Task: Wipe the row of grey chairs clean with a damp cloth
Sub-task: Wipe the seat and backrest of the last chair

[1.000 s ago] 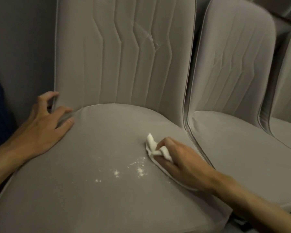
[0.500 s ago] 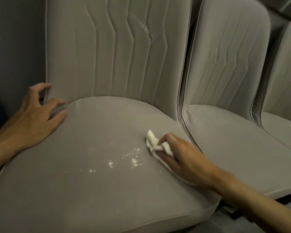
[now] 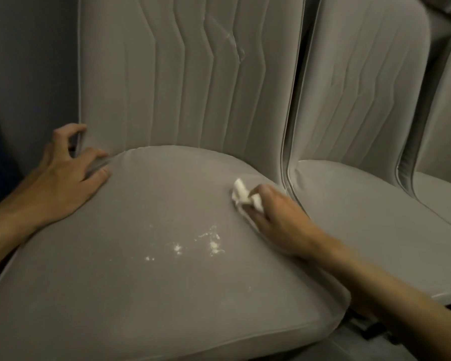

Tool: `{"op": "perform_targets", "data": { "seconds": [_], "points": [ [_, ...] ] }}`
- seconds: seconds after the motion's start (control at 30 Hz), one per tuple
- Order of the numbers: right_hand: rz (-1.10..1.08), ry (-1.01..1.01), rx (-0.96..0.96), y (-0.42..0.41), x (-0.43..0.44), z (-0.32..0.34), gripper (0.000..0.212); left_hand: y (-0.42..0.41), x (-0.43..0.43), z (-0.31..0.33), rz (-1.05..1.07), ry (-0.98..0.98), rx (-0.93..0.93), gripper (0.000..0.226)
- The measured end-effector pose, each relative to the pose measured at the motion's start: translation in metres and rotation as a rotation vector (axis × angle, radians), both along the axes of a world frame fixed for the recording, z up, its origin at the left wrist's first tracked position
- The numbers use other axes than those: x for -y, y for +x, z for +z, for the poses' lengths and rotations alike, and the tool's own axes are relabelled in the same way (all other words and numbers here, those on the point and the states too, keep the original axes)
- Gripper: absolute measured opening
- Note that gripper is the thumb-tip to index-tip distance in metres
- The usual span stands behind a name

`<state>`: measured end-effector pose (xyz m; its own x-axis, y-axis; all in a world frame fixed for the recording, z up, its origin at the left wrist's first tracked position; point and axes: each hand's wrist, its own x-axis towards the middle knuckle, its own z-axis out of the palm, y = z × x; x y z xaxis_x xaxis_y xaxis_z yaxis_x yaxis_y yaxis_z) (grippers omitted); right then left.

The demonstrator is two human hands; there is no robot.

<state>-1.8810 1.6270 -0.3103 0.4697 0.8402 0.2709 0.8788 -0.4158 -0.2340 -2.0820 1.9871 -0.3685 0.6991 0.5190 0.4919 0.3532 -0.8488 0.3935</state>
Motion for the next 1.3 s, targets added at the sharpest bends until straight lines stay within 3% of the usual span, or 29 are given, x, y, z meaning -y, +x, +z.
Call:
{"op": "perform_targets", "data": {
  "seconds": [0.07, 0.13, 0.3, 0.37, 0.47, 0.53, 0.63, 0.73, 0.93, 1.0, 1.07, 1.17, 1.23, 1.3],
  "points": [
    [-0.177, -0.017, -0.013, 0.016, -0.017, 0.005, 0.036, -0.002, 0.003, 0.004, 0.004, -0.024, -0.009, 0.048],
    [-0.181, 0.006, -0.013, -0.001, -0.028, -0.002, 0.036, -0.002, 0.006, 0.006, 0.008, -0.041, -0.022, 0.053],
    [0.295, 0.059, -0.039, -0.069, -0.005, -0.015, 0.026, -0.003, 0.008, 0.008, 0.001, -0.054, -0.031, 0.056],
    [0.233, 0.034, -0.024, -0.049, -0.011, -0.010, 0.030, -0.003, 0.009, 0.009, -0.004, -0.060, -0.027, 0.055],
    [-0.054, -0.022, -0.043, -0.012, -0.037, 0.004, 0.036, -0.005, 0.010, 0.010, -0.012, -0.055, -0.037, 0.059],
    [-0.089, -0.016, -0.058, -0.017, -0.048, 0.002, 0.036, -0.005, 0.010, 0.011, -0.011, -0.061, -0.054, 0.059],
    [0.212, 0.105, -0.045, -0.071, -0.031, -0.012, 0.029, -0.006, 0.010, 0.012, -0.008, -0.071, -0.069, 0.057],
    [0.422, 0.059, -0.083, -0.093, -0.011, -0.013, 0.028, -0.005, 0.010, 0.011, -0.011, -0.063, -0.064, 0.058],
    [-0.030, -0.029, -0.050, -0.021, -0.054, 0.001, 0.036, -0.006, 0.011, 0.012, -0.020, -0.058, -0.070, 0.050],
    [0.020, 0.017, -0.049, -0.036, -0.058, -0.005, 0.035, -0.005, 0.010, 0.011, -0.022, -0.052, -0.058, 0.042],
    [0.225, 0.101, -0.020, -0.066, -0.049, -0.013, 0.031, -0.004, 0.010, 0.011, -0.020, -0.051, -0.046, 0.038],
    [0.454, 0.075, -0.049, -0.082, -0.035, -0.015, 0.030, -0.004, 0.010, 0.011, -0.016, -0.056, -0.043, 0.037],
    [0.356, 0.029, -0.018, -0.057, -0.044, -0.011, 0.035, -0.005, 0.012, 0.012, -0.010, -0.055, -0.049, 0.037],
    [0.117, -0.032, 0.001, -0.020, -0.061, -0.003, 0.038, -0.006, 0.014, 0.013, -0.012, -0.063, -0.054, 0.039]
  ]
}}
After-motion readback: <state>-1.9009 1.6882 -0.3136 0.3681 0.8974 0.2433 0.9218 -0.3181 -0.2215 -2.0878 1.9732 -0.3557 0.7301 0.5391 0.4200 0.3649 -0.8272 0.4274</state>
